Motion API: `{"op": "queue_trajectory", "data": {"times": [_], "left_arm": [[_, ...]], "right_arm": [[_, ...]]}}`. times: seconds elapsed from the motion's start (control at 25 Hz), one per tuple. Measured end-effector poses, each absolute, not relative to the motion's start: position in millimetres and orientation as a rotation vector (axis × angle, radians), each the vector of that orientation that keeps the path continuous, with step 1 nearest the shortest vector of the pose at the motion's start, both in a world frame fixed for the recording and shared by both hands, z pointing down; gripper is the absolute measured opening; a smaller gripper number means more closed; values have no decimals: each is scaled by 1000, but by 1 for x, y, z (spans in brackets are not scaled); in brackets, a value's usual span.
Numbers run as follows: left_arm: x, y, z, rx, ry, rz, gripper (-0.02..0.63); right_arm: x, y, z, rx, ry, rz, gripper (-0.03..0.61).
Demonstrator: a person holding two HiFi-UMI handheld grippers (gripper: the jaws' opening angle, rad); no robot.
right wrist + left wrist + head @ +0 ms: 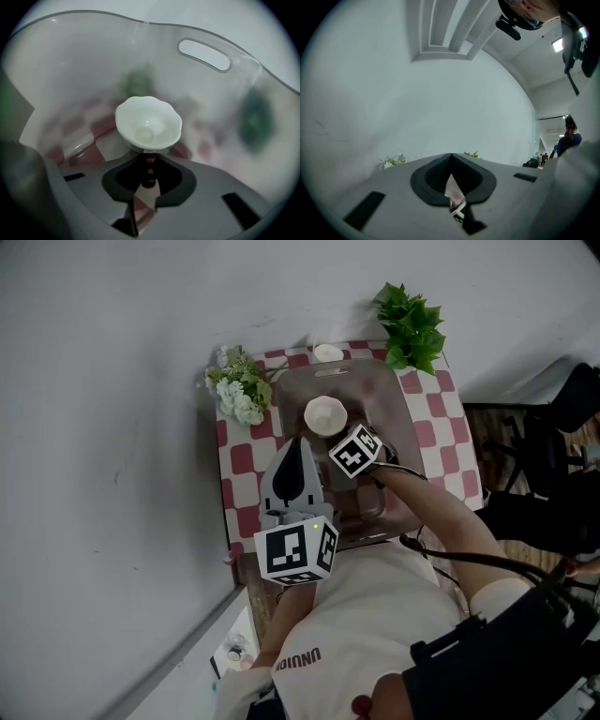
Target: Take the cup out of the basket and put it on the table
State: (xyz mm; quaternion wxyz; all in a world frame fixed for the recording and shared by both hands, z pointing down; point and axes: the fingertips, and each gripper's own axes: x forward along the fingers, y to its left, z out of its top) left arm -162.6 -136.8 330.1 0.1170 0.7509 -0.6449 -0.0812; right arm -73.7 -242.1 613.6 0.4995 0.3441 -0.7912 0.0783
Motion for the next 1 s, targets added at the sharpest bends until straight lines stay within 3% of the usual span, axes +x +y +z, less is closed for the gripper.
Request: {"op": "queue_trajectory", "data": {"times": [1.0], "left_arm": [[-168,-133,333,2182,-1894,-243,12]], "right_arm": [[-77,-235,605,911,-1951,300,63]]}}
